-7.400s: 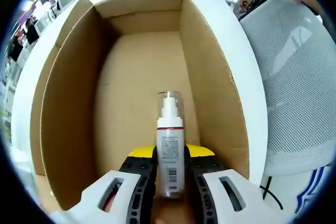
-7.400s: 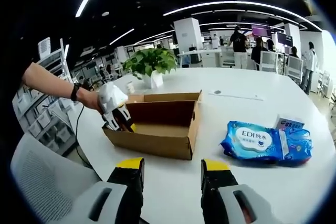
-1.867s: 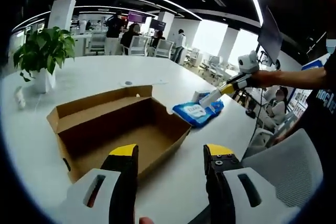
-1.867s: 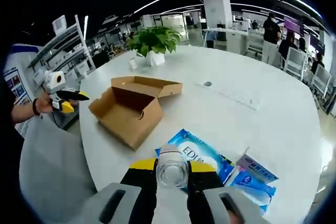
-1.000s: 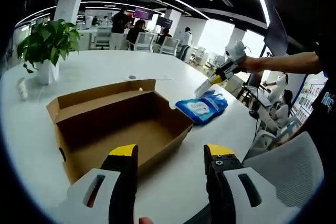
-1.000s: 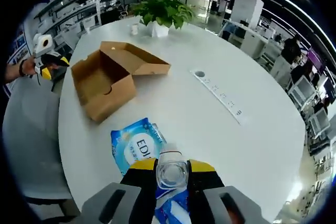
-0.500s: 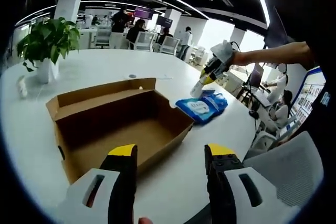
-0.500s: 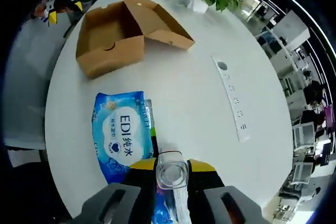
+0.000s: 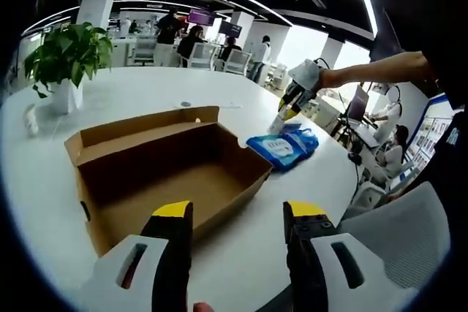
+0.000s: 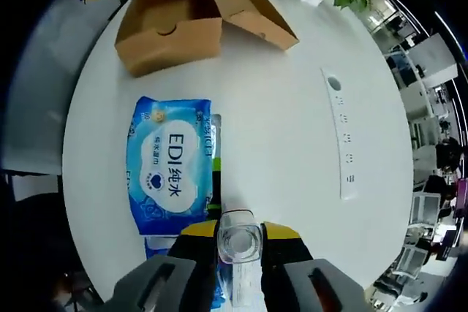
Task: Operate the shoe box by opening the lid, removing the specified soft item, and placing it in the target area until the item is outside and the box remains undamaged.
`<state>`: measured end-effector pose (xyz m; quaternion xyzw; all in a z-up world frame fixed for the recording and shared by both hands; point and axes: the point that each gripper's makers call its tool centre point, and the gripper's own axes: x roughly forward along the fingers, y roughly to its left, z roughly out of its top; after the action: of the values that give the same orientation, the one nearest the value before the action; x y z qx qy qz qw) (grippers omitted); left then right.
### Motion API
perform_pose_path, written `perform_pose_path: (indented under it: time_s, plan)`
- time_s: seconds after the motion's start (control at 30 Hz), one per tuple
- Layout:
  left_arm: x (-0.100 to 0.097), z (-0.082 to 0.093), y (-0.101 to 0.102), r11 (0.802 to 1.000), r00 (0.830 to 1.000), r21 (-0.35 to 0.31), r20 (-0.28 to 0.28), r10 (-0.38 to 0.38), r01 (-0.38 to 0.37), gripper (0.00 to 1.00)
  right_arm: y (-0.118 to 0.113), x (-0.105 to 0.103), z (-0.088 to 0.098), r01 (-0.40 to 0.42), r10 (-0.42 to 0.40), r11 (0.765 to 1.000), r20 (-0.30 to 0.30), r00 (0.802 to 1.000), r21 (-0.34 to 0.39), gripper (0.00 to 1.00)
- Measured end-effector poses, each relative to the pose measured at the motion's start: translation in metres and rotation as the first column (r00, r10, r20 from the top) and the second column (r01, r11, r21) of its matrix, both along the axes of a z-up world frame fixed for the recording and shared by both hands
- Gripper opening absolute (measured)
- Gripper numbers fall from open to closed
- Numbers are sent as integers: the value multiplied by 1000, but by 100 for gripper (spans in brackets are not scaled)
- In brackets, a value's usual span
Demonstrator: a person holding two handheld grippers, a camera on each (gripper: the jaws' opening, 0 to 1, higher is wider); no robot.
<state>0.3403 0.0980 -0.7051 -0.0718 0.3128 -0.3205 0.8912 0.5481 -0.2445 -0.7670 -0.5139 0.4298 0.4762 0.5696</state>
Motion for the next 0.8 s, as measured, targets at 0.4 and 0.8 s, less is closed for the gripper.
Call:
perform_pose_path:
  time_s: [0.4,0.8]
  plan:
    - [-2,-1,-4,1000,1000,2,-4,-5,5,51,0,3,-7,-5,5,1000,-27,1000,2,18]
    - [-2,-2,-2,1000,1000,8,-7,-10,10,51,2,5,-9,-15,15,1000,-31,999,1,18]
